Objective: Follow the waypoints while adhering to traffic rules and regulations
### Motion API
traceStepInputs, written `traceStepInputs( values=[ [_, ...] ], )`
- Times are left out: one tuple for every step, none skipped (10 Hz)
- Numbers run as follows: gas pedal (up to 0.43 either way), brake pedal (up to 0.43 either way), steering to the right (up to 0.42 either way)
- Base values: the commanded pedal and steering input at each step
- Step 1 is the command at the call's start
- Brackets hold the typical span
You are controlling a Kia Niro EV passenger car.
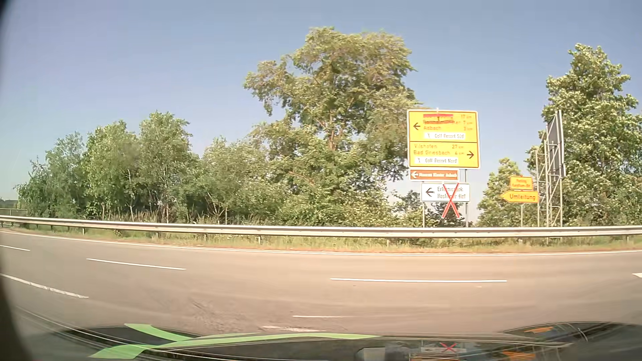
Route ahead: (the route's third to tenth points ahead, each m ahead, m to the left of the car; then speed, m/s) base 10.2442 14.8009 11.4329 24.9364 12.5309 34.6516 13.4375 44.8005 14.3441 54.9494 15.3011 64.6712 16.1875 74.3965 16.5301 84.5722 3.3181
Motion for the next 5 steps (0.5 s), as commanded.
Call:
traceStepInputs(
  values=[
    [0.591,0.0,-0.451],
    [0.591,0.0,-0.449],
    [0.591,0.0,-0.449],
    [0.591,0.0,-0.451],
    [0.571,0.0,-0.451]
  ],
)
